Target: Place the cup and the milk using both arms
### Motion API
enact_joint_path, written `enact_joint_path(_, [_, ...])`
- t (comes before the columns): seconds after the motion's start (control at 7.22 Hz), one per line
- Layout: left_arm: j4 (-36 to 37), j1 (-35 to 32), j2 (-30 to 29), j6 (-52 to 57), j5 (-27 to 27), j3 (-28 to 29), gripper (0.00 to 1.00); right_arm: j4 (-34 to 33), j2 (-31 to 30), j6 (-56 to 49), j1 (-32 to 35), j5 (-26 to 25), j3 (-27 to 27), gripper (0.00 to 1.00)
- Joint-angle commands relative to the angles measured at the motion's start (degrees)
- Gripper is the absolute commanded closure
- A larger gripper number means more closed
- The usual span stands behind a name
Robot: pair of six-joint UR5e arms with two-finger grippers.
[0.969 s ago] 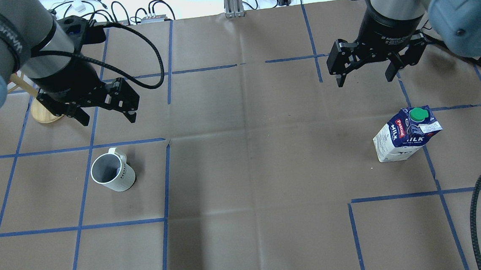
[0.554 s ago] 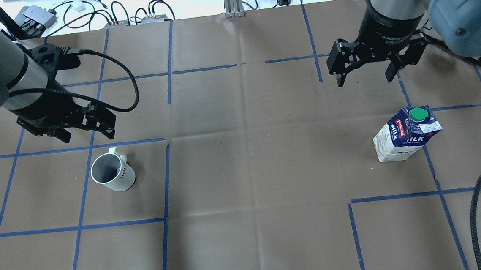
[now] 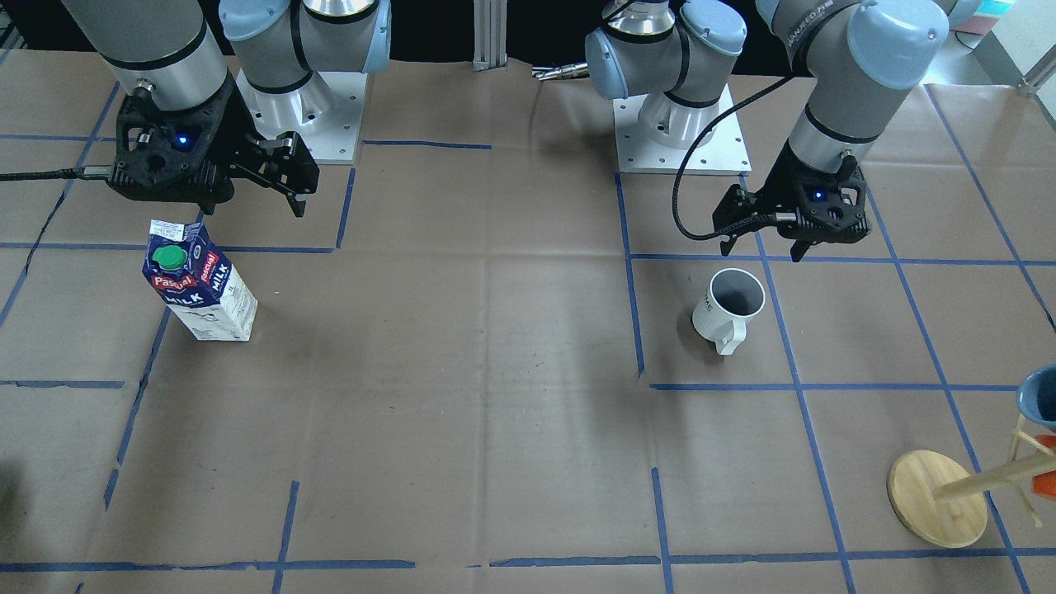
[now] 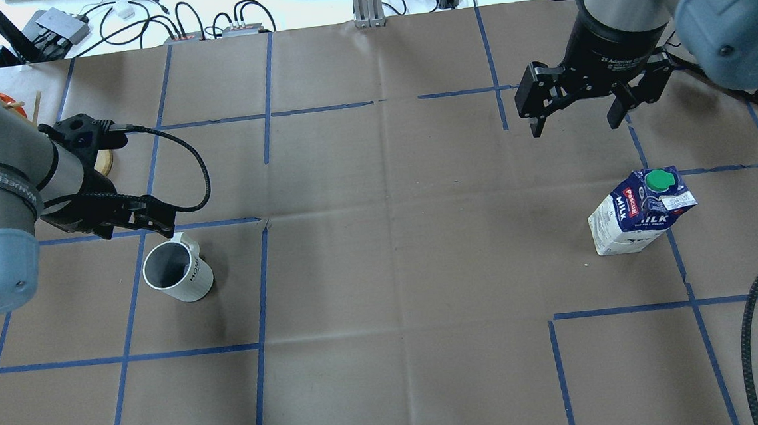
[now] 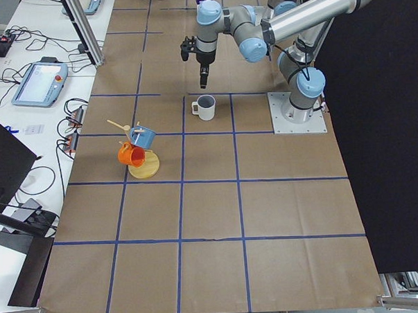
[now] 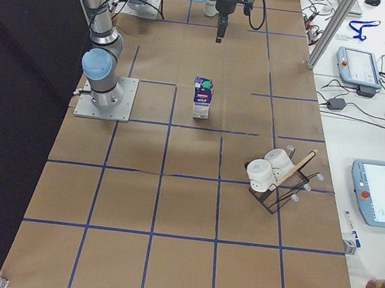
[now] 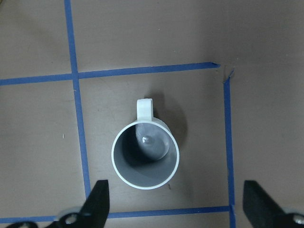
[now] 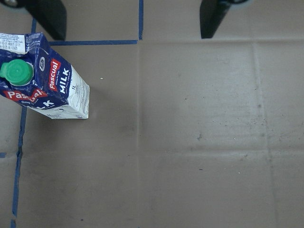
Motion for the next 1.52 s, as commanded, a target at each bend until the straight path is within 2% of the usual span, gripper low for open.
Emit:
enact_joint_path(0.0, [0.53, 2.17, -2.93, 1.98, -0.13, -0.26, 0.00, 0.00, 0.00, 0.00, 0.00, 0.00, -0.01, 0.00])
enact_joint_path(0.55, [7.54, 3.31, -6.71, 5.50, 0.14, -4.21, 0.00, 0.00, 0.00, 0.00, 0.00, 0.00, -0.01, 0.00])
enact_joint_path(0.83, [10.96, 3.66, -10.13, 5.67, 0.31, -4.21, 0.00, -0.09, 0.00, 0.00, 0.00, 0.00, -0.01, 0.00])
enact_joint_path(1.38, [10.56, 4.54, -11.38, 5.67, 1.10, -4.74, 0.01, -0.09, 0.00, 0.00, 0.00, 0.00, -0.01, 0.00])
